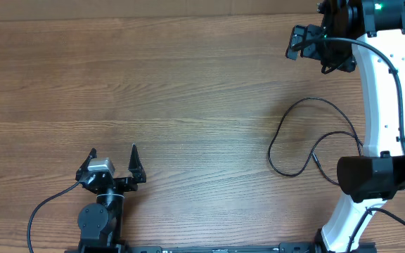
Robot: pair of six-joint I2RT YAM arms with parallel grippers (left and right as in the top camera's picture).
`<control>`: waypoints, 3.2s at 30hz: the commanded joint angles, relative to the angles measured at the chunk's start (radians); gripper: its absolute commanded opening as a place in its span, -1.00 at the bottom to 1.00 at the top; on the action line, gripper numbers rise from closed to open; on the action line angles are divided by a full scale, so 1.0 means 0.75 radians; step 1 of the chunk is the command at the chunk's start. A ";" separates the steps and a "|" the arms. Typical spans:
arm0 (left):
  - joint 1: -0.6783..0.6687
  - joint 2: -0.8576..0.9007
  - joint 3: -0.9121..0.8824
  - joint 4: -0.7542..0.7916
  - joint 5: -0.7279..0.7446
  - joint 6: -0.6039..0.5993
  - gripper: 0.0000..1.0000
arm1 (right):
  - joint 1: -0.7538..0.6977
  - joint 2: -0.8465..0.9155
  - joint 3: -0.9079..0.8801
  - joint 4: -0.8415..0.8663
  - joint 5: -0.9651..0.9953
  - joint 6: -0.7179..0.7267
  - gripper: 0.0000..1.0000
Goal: Untangle cables
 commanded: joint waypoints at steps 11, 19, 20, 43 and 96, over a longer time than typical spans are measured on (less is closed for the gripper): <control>0.000 -0.015 -0.005 -0.001 0.013 0.030 0.99 | 0.002 -0.252 -0.477 0.472 -0.022 0.115 1.00; 0.000 -0.015 -0.005 -0.001 0.013 0.030 0.99 | 0.003 -0.622 -1.201 1.062 -0.023 0.115 1.00; 0.000 -0.015 -0.005 -0.001 0.013 0.030 0.99 | 0.003 -0.668 -1.279 1.131 -0.022 0.115 1.00; 0.000 -0.015 -0.005 -0.001 0.013 0.030 0.99 | 0.004 -1.839 -2.829 2.457 -0.022 0.115 1.00; 0.000 -0.015 -0.005 -0.001 0.013 0.030 0.99 | 0.003 -2.684 -3.115 2.061 -0.026 -0.321 1.00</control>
